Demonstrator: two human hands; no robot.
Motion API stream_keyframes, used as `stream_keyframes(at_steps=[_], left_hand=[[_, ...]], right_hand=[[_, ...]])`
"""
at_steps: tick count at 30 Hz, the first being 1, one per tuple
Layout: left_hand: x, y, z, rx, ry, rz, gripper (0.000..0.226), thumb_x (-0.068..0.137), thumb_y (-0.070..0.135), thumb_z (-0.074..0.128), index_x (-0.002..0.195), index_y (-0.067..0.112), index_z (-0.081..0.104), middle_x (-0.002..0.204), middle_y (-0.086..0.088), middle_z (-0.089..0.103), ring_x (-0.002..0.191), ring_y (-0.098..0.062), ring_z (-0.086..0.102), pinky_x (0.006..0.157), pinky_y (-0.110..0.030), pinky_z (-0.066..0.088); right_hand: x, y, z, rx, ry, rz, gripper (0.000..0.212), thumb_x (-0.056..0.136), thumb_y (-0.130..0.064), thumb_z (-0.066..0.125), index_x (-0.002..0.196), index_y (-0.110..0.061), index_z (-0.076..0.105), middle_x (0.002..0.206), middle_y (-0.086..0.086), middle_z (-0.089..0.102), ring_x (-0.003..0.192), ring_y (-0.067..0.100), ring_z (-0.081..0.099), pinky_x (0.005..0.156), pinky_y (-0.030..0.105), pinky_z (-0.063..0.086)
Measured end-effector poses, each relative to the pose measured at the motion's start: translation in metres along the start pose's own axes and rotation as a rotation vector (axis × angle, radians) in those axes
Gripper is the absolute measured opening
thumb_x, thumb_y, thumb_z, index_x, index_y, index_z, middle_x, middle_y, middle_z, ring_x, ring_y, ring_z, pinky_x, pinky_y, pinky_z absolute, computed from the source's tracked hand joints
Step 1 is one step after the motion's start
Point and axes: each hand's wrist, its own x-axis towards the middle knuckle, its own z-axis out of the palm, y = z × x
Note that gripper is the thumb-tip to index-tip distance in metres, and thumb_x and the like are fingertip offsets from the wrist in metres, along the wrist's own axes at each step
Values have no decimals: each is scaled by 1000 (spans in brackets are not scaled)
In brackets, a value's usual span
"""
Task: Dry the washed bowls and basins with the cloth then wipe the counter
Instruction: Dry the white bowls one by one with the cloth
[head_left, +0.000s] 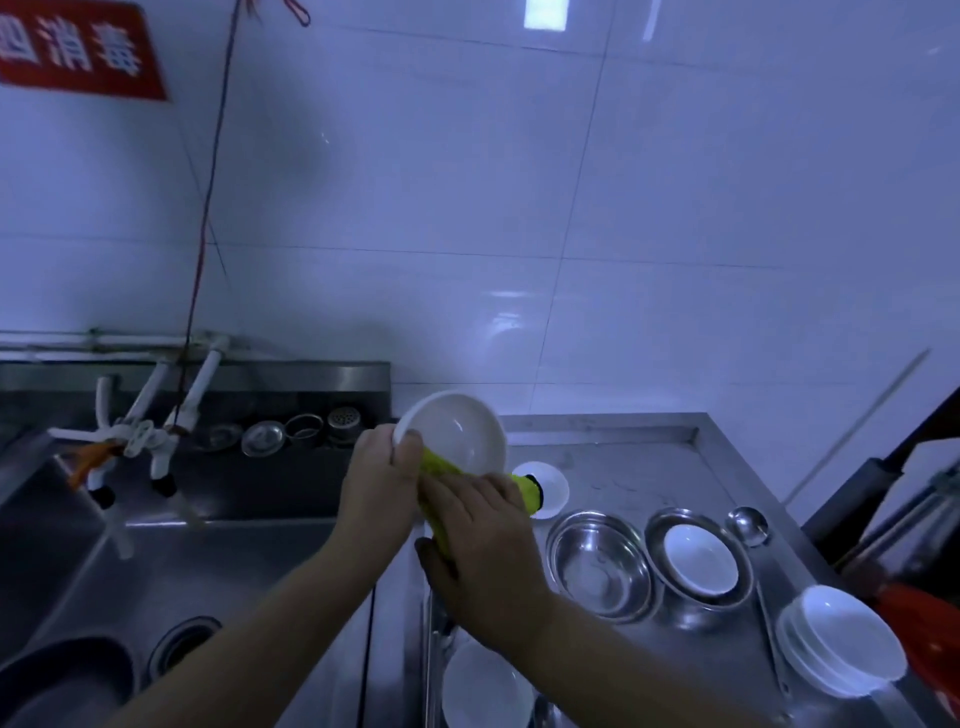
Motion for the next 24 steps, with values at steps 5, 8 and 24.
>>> stream_keyframes(at_steps=[5, 8, 24], left_hand=[[-2, 9, 0, -21, -176, -3, 44, 73, 35, 35, 109, 20, 56, 91, 0, 58, 81, -16, 55, 64, -31, 46], [3, 15, -4, 45, -360, 6, 31, 80, 27, 40, 107, 28, 56, 93, 3, 60, 80, -14, 57, 56, -22, 43], [-7, 42, 22, -277, -216, 107, 29, 76, 27, 39, 100, 25, 56, 85, 0, 60, 71, -4, 58, 54, -16, 47]], right_hand=[[-10, 17, -1, -68, 98, -189, 33, 91, -24, 60, 122, -15, 53, 114, 6, 69, 95, 18, 66, 82, 33, 50], [-14, 52, -15, -173, 69, -451, 21, 90, -20, 66, 110, -15, 65, 104, 3, 73, 88, 17, 68, 75, 30, 53], [3, 53, -33, -200, 250, -334, 24, 85, -16, 74, 107, -11, 66, 95, 6, 73, 79, 21, 67, 69, 35, 50]])
